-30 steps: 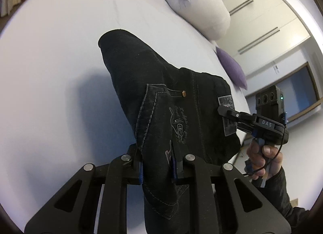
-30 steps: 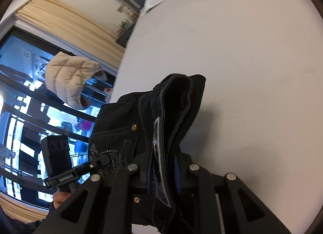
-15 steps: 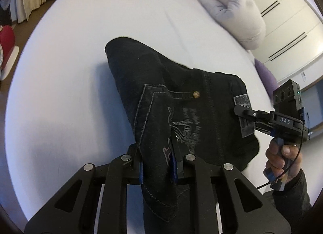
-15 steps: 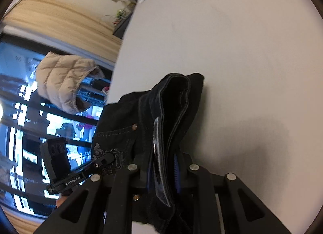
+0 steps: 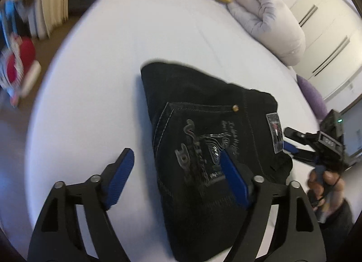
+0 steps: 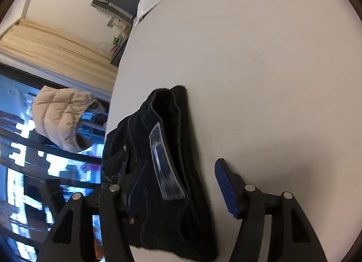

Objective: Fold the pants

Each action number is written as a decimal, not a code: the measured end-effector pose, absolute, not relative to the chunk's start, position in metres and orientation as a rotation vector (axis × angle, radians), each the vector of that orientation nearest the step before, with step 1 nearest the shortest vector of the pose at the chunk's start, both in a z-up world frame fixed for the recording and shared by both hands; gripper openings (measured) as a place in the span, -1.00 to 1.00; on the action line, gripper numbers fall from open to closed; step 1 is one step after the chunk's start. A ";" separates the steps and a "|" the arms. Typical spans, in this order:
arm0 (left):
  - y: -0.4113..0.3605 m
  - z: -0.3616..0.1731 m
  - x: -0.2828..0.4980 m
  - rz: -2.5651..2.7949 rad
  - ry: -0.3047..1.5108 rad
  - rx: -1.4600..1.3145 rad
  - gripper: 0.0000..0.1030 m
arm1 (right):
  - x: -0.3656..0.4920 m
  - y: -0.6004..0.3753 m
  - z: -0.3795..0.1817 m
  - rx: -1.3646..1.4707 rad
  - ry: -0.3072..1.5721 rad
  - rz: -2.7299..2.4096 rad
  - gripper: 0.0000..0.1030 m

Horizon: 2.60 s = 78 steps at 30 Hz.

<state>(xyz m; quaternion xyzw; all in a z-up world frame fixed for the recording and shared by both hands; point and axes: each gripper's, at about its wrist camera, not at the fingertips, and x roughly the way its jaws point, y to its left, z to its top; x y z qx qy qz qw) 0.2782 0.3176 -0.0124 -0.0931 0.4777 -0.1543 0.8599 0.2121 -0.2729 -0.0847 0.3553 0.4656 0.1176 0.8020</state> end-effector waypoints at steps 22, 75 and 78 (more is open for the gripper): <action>0.227 0.202 -0.005 0.122 0.265 0.277 1.00 | -0.029 -0.210 0.152 0.167 0.181 -0.046 1.00; 0.231 0.090 0.054 0.029 0.833 0.015 1.00 | -0.029 -0.167 0.076 0.146 0.715 -0.011 1.00; 0.231 0.089 0.054 0.030 0.835 0.014 1.00 | -0.028 -0.167 0.075 0.146 0.719 -0.011 1.00</action>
